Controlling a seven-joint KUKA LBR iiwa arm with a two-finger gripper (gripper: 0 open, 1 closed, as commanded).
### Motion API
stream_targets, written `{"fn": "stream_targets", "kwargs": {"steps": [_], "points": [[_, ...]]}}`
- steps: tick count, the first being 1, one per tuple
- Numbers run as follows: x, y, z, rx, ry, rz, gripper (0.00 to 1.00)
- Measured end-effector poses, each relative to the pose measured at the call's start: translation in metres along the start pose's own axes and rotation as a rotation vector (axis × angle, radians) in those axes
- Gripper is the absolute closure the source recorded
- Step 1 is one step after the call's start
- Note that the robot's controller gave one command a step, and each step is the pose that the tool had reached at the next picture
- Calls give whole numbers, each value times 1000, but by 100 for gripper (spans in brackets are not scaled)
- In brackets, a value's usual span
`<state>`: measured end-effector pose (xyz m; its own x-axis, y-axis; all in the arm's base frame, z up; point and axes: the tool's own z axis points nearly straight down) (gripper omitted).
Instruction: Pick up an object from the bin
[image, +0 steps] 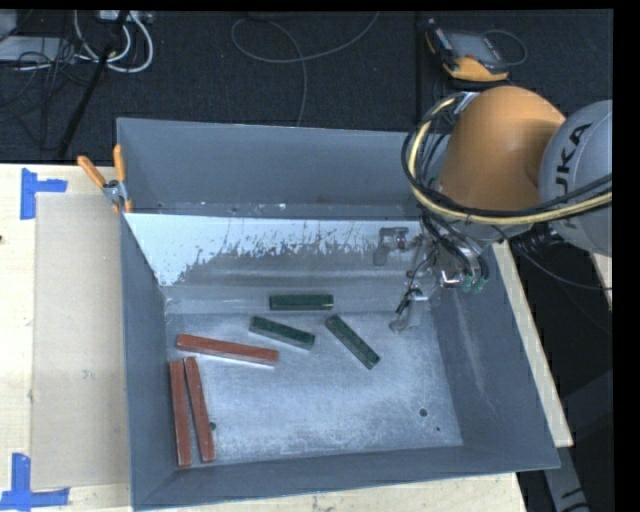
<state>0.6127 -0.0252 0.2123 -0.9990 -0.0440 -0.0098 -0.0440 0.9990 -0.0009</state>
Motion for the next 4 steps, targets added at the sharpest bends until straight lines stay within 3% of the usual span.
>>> {"fn": "stream_targets", "kwargs": {"steps": [1, 2, 3, 4], "points": [[10, 13, 112, -2, 18, 50, 0], [29, 13, 145, -2, 14, 53, 0], [27, 13, 142, -2, 10, 53, 100], [20, -40, 5, 1, 2, -202, 100]]}}
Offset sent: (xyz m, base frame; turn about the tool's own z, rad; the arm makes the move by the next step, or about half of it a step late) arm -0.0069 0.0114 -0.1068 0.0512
